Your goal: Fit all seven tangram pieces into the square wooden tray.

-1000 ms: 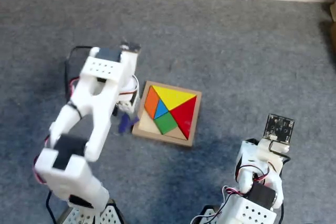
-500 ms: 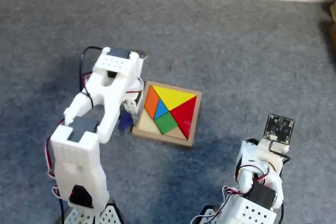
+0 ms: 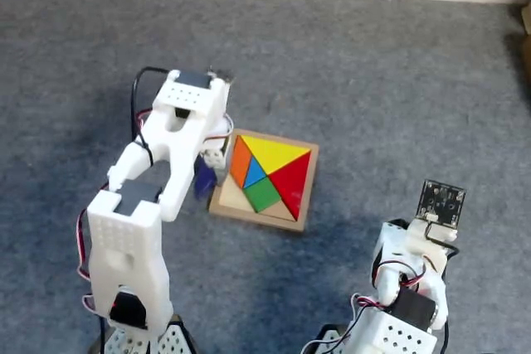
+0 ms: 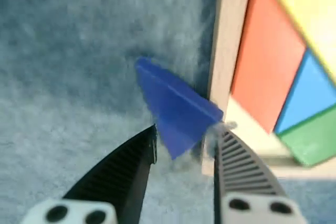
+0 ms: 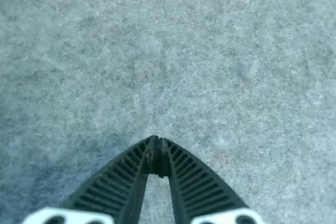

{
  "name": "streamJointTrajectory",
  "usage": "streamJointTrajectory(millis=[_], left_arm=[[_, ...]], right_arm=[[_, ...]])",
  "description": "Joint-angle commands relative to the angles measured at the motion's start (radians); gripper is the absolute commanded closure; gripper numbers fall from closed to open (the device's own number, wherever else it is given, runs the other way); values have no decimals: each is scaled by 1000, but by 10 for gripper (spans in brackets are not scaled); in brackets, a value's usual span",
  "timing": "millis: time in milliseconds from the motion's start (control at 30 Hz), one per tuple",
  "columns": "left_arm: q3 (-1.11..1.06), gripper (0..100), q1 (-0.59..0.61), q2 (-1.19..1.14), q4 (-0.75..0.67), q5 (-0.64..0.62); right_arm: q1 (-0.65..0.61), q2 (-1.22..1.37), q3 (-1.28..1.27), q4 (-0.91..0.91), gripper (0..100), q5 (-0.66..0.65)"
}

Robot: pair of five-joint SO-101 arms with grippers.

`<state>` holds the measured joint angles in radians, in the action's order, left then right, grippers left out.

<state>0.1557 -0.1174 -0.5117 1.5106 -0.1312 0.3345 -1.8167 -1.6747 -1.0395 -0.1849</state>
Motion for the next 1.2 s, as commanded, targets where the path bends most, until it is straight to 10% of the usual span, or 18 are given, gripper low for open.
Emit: streamJointTrajectory(millis=[0, 1167], left_arm=[[139, 820, 84, 8, -20, -8], [143, 807, 213, 8, 63, 97]], right_arm=[[5, -15, -94, 19, 993, 0], [10, -15, -94, 19, 993, 0]])
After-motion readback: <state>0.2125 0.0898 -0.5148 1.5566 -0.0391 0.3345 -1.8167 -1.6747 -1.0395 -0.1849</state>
